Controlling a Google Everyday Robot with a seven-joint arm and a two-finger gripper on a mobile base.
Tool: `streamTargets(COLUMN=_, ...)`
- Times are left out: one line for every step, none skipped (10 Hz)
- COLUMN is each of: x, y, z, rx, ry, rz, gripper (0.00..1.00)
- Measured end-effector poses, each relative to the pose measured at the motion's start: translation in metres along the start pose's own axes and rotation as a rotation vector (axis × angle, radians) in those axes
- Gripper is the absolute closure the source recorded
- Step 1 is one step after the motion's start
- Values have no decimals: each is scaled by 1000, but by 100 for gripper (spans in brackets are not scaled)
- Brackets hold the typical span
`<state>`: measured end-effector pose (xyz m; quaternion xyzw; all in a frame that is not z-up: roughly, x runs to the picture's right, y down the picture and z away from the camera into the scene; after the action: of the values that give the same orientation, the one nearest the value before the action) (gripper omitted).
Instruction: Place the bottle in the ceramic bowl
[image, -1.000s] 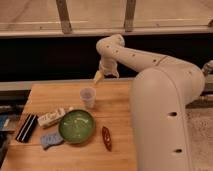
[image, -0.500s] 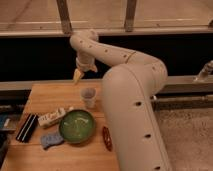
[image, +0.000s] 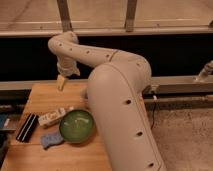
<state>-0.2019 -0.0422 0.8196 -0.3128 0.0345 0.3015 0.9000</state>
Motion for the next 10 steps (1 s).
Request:
streamTargets(x=0, y=0, z=0, rx=-1, ry=0, rz=0, gripper=20)
streamTargets(x=-1, y=2, z=0, rx=-1, ry=-1, rz=-2, gripper=20)
streamTargets(x=1, y=1, z=0, rx=-5, ry=-1, rz=2, gripper=20)
streamTargets(x=7, y=1, z=3, rx=-17, ry=9, rz=3, gripper=20)
streamTargets(x=14, y=2, z=6, rx=-28, ry=16, rz=1, gripper=20)
streamTargets(x=21, y=8, z=10, rx=-43, ry=20, rz=-4, gripper=20)
streamTargets(x=22, y=21, z=16, rx=-68, ry=21, rz=-15, gripper=20)
streamTargets(x=19, y=33, z=20, rx=-88, ry=19, rz=-27, gripper=20)
streamTargets(x=14, y=48, z=24, rx=-108, ry=13, rz=-49, gripper=20)
streamTargets(x=11, y=56, z=26, rx=-118, ry=9, rz=-67, gripper=20)
